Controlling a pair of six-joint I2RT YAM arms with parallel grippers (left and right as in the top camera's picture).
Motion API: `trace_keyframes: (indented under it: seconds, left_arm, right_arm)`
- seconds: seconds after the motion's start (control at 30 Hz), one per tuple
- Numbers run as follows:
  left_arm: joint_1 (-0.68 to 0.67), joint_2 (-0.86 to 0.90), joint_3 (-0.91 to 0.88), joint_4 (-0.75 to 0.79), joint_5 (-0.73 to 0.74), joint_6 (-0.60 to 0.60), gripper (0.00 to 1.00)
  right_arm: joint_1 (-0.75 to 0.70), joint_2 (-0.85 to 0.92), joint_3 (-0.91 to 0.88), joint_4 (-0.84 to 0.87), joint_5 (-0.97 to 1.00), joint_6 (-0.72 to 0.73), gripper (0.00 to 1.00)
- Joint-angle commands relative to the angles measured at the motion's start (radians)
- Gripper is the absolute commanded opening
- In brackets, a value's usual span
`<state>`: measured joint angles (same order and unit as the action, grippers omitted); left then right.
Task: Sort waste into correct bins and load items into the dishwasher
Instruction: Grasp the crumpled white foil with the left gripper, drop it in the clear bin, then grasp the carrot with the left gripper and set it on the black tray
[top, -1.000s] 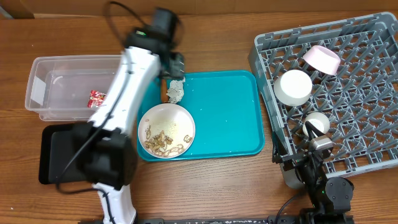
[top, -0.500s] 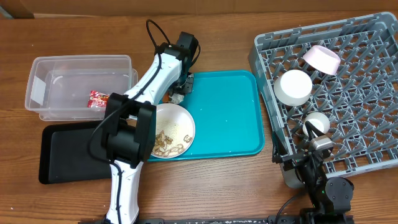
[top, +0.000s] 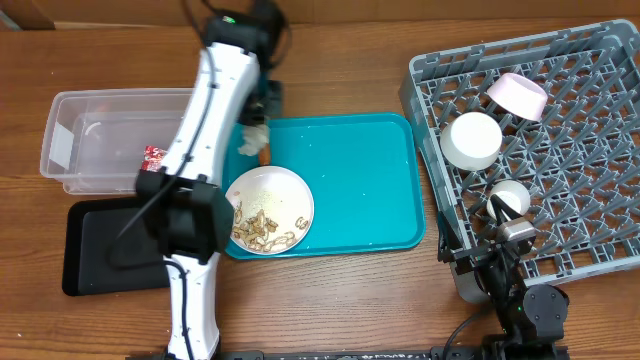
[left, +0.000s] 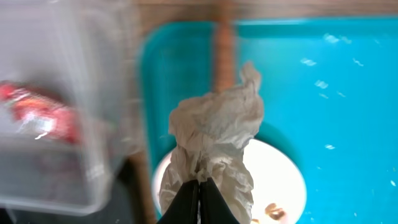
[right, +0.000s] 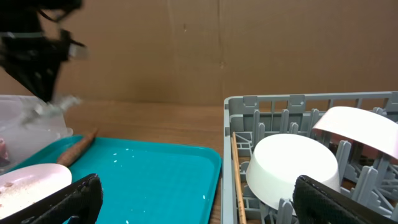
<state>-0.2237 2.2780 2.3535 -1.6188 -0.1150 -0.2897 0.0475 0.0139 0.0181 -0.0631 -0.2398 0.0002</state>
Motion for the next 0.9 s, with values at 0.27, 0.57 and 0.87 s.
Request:
trace_keyframes:
  seconds: [0.27, 0.57, 0.87]
  left_arm:
    - [0.371, -0.014, 0.042, -0.071, 0.112, -0.014, 0.15]
    - [0.205, -0.019, 0.035, -0.013, 0.071, 0.032, 1.0]
    - [0.065, -0.009, -0.225, 0.214, 0.072, -0.089, 0.95]
  right_arm:
    - [-0.003, -0.011, -0.01, 0.006, -0.005, 0.004, 1.0]
    - [-0.003, -0.011, -0.01, 0.006, -0.005, 0.004, 1.0]
    - [-0.003, -0.011, -0.01, 0.006, -0.005, 0.004, 1.0]
